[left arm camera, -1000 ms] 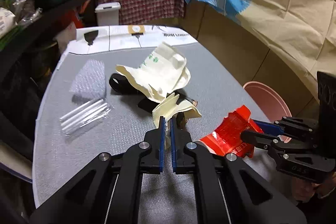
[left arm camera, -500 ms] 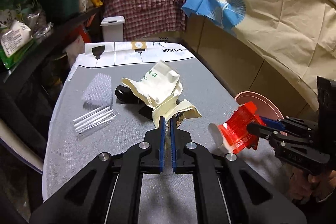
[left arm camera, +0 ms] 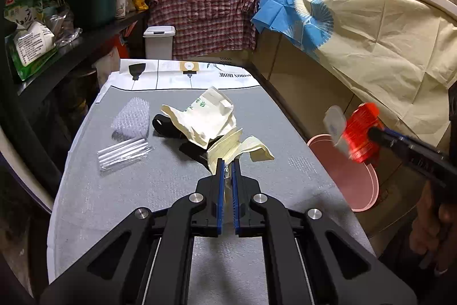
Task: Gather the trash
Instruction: 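Lift the cream paper and red carton piece and carry both over the pink bin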
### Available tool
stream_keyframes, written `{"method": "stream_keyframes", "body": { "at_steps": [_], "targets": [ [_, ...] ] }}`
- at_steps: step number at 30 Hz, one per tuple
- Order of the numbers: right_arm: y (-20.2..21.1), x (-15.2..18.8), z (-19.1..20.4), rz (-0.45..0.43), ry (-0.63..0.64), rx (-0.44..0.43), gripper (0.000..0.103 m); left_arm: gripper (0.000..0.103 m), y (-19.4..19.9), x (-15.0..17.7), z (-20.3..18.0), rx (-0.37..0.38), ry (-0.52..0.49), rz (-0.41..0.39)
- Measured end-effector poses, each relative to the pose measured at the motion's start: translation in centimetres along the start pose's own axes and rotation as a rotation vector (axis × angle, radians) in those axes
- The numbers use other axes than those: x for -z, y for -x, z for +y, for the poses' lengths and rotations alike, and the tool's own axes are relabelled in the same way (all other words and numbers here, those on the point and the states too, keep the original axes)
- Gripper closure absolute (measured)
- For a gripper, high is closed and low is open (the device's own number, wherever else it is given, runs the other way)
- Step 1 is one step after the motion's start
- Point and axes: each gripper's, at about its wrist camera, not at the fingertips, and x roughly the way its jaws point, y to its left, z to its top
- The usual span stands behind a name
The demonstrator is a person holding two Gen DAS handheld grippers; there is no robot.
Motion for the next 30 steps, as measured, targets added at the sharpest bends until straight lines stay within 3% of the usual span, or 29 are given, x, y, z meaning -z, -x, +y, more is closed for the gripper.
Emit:
{"method": "stream_keyframes", "body": {
  "at_steps": [14, 30],
  "targets": [
    [3.2, -1.4, -6.4, -0.07, -0.04, 0.12, 0.079, 0.098, -0.4, 0.3, -2.1, 0.018, -0.031, -0.002],
    [2.0, 0.2, -12.7, -0.084, -0.165, 0.215, 0.079, 0.098, -2.1, 0.8, -5.8, 0.036, -0.067, 0.028]
  ]
}}
